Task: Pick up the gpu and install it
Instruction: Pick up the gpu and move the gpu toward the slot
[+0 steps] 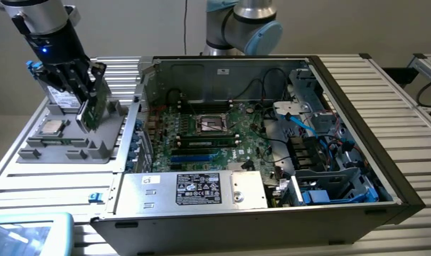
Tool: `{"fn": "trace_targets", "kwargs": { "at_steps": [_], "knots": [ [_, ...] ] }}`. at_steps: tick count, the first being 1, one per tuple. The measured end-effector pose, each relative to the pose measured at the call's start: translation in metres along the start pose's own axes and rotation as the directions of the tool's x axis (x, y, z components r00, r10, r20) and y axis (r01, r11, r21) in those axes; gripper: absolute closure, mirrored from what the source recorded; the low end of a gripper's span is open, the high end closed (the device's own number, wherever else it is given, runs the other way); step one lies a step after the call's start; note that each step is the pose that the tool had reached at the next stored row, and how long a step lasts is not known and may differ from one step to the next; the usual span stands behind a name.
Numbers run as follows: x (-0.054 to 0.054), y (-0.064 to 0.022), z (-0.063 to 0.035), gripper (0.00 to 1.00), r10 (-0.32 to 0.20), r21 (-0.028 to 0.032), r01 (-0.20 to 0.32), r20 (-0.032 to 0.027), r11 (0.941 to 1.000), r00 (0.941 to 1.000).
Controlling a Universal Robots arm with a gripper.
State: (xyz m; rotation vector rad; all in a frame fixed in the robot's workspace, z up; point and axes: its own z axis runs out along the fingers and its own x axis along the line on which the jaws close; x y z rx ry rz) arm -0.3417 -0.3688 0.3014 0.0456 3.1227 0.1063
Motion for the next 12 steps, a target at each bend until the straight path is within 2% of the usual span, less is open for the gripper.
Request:
{"fn": "trace_targets", "kwargs": {
  "at_steps": [7, 12],
  "knots": [
    [0.000, 0.0012, -0.0180, 0.72, 0.000, -0.0001, 0.000, 0.0001, 1.0000, 1.0000],
    [-0.001, 0.0028, -0.0406, 0.72, 0.000, -0.0001, 0.000, 0.0001, 1.0000, 1.0000]
  ]
}}
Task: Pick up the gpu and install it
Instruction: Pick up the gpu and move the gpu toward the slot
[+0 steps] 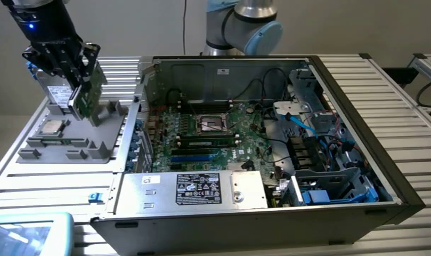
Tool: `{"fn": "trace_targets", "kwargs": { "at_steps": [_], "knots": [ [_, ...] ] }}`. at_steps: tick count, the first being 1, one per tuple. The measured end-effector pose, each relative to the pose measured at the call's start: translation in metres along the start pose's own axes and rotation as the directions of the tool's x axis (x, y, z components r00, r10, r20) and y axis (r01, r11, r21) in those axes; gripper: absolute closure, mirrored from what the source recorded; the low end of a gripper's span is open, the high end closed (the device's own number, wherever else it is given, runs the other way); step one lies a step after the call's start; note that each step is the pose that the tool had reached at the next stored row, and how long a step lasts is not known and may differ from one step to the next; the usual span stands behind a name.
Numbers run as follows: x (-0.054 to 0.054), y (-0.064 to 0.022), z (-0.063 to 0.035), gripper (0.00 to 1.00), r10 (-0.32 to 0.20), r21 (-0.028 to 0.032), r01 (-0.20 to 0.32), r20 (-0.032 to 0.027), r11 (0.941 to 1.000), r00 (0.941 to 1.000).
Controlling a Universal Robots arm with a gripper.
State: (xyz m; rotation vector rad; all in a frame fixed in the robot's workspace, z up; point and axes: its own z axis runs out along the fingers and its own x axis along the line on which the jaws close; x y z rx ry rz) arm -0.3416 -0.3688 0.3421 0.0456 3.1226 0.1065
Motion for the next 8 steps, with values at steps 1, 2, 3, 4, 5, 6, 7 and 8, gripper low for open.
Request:
{"fn": "trace_targets", "kwargs": {
  "at_steps": [1, 2, 3, 4, 5, 6, 7, 8],
  "knots": [
    [0.000, 0.0003, -0.0047, 0.72, 0.000, 0.0000, 0.000, -0.0001, 1.0000, 1.0000],
    [0.000, 0.0006, -0.0092, 0.72, 0.000, 0.0000, 0.000, 0.0000, 1.0000, 1.0000],
    [0.000, 0.0009, -0.0138, 0.72, 0.000, 0.0000, 0.000, 0.0001, 1.0000, 1.0000],
    [0.000, 0.0012, -0.0182, 0.72, 0.000, 0.0001, 0.000, -0.0001, 1.0000, 1.0000],
    [0.000, 0.0016, -0.0229, 0.72, 0.000, 0.0001, 0.000, -0.0001, 1.0000, 1.0000],
    [0.000, 0.0019, -0.0273, 0.72, 0.000, 0.0001, 0.000, -0.0001, 1.0000, 1.0000],
    [-0.001, 0.0022, -0.0315, 0.72, 0.000, 0.0002, 0.000, -0.0002, 1.0000, 1.0000],
    [-0.001, 0.0024, -0.0347, 0.72, 0.000, 0.0002, 0.000, -0.0002, 1.0000, 1.0000]
  ]
}}
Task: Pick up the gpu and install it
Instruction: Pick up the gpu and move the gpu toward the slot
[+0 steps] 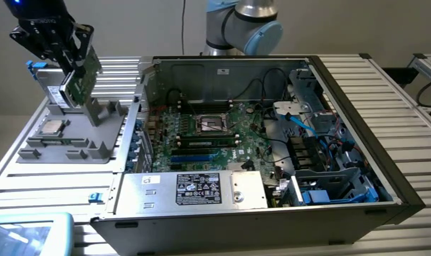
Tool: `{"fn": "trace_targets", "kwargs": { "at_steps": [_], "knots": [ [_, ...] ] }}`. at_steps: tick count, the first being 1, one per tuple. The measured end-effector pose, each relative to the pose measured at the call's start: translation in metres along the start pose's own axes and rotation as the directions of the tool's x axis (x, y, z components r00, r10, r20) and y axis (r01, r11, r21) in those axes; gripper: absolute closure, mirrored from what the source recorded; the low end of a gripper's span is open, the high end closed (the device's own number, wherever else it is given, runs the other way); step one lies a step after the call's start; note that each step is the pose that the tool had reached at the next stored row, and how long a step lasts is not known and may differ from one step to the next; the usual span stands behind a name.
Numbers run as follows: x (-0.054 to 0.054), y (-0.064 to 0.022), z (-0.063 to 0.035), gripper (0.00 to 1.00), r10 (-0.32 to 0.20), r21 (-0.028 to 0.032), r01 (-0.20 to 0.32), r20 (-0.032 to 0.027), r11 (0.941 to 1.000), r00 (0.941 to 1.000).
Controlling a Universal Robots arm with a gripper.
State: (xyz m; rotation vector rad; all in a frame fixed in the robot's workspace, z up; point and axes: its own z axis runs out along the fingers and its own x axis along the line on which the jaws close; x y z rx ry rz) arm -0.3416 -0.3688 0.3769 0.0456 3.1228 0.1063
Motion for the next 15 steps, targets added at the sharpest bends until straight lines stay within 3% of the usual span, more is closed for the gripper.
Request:
{"fn": "trace_targets", "kwargs": {
  "at_steps": [4, 15],
  "knots": [
    [0.000, 0.0008, -0.0114, 0.72, 0.000, -0.0002, 0.000, 0.0002, 1.0000, 1.0000],
    [-0.001, 0.0039, -0.0566, 0.72, 0.000, 0.0000, 0.000, 0.0001, 1.0000, 1.0000]
  ]
}}
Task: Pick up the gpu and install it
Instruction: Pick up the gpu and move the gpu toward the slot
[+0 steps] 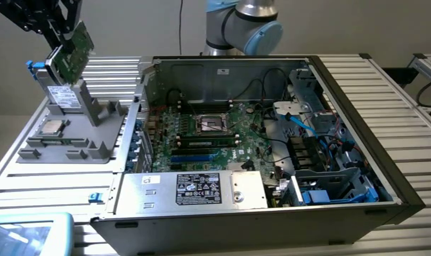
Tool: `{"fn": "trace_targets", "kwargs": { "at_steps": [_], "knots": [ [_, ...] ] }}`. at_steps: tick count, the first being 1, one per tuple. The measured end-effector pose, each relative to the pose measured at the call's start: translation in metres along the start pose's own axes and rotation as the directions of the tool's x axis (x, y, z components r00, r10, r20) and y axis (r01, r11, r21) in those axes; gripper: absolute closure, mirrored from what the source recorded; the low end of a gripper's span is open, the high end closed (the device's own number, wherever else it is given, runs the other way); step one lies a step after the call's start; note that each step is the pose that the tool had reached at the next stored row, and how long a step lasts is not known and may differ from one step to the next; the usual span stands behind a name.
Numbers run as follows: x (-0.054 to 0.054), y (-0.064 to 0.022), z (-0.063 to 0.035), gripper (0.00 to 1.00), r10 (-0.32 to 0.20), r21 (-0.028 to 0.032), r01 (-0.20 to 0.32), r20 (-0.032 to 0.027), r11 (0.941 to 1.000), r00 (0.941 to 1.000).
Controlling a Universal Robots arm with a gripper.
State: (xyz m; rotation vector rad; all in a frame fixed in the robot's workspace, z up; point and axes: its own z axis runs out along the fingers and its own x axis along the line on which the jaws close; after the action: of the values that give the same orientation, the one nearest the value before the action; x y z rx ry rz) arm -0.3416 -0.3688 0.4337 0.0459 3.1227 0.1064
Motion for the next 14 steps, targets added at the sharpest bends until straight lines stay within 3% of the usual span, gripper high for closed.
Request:
{"fn": "trace_targets", "kwargs": {
  "at_steps": [11, 14],
  "knots": [
    [0.000, 0.0019, -0.0273, 0.72, 0.000, -0.0001, 0.000, 0.0001, 1.0000, 1.0000],
    [0.000, 0.0020, -0.0285, 0.72, 0.000, -0.0001, 0.000, 0.0001, 1.0000, 1.0000]
  ]
}}
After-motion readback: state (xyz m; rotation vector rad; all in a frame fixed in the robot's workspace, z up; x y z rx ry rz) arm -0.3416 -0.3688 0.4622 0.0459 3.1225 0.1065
